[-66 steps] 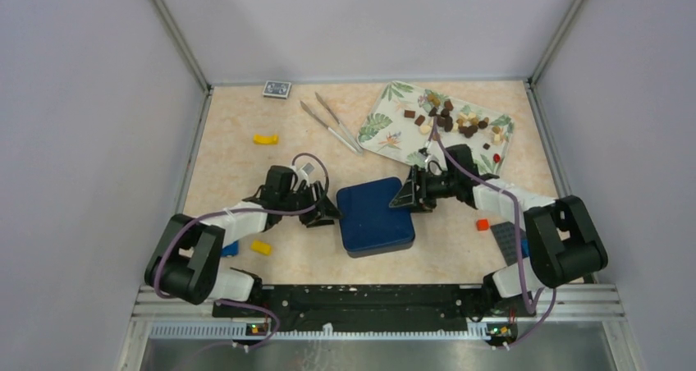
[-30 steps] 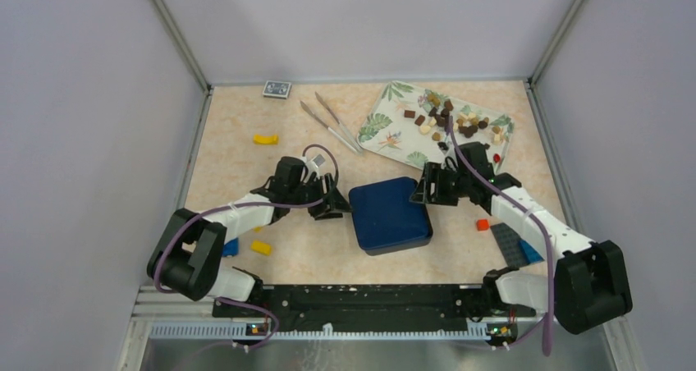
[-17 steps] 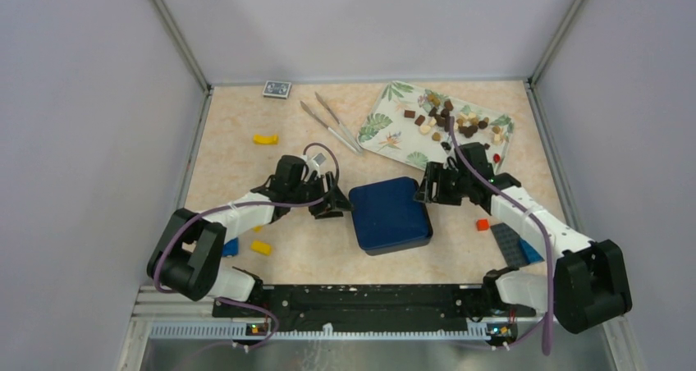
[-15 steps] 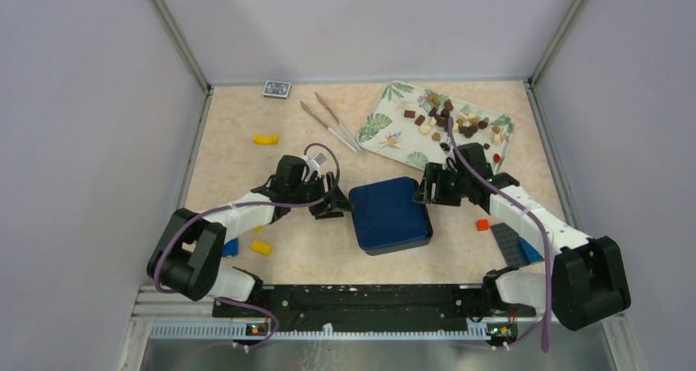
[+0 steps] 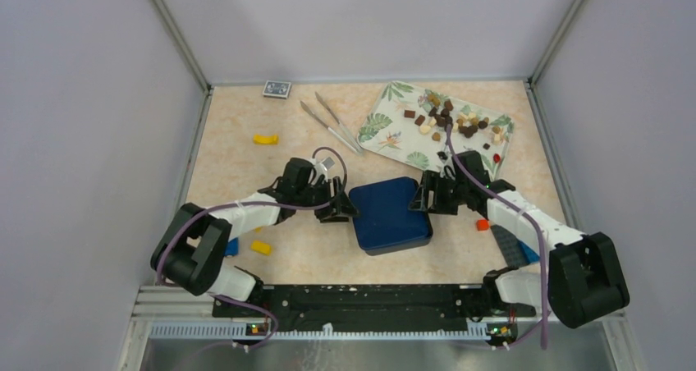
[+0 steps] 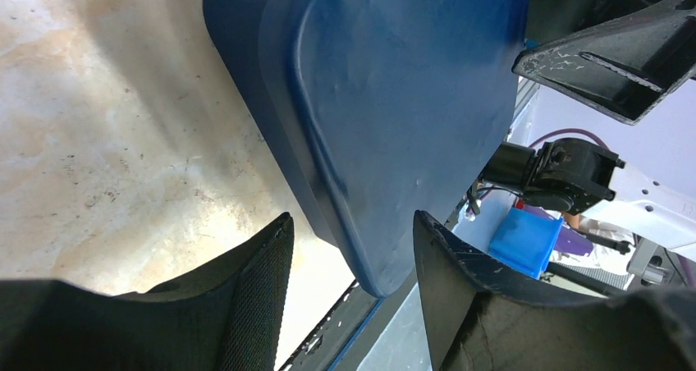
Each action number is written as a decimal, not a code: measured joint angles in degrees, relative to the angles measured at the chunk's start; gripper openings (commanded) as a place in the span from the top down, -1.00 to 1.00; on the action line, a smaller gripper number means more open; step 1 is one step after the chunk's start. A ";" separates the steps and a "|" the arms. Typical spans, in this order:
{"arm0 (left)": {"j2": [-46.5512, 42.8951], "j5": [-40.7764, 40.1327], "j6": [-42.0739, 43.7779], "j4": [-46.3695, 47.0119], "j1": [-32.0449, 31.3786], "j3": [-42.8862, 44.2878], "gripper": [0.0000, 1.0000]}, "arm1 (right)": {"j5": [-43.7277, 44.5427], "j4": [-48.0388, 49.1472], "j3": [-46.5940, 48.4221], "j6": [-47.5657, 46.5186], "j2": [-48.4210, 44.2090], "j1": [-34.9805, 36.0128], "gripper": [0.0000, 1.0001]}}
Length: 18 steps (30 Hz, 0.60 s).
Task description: Pack the chocolate
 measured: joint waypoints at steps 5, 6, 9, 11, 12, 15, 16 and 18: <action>1.51 0.00 -0.11 0.50 -1.40 0.90 -0.20 | -1.88 1.90 -1.38 1.18 0.00 -0.09 -0.38; 1.62 0.00 -0.22 0.81 -1.68 1.11 -0.20 | -2.10 2.27 -1.66 1.44 0.00 -0.11 -0.38; 1.66 0.00 -0.39 1.57 -2.40 1.68 -0.20 | -2.82 3.08 -2.10 1.88 0.00 -0.11 -0.38; 1.90 0.00 -0.44 2.01 -2.80 2.14 -0.20 | -3.69 3.89 -2.54 2.19 0.00 -0.11 -0.38; 2.14 0.00 -0.46 2.19 -2.95 2.36 -0.20 | -4.26 4.26 -2.71 2.49 0.00 -0.11 -0.37; 2.73 -0.07 -0.48 2.34 -3.26 2.69 -0.19 | -5.40 5.99 -3.69 3.41 0.00 -0.26 -0.37; 2.93 -0.07 -0.46 2.36 -3.28 2.69 -0.19 | -5.73 6.54 -4.04 3.74 0.00 -0.33 -0.37; 3.41 -0.07 -0.46 2.29 -3.30 2.84 -0.19 | -5.92 7.26 -4.55 4.35 -0.04 -0.37 -0.37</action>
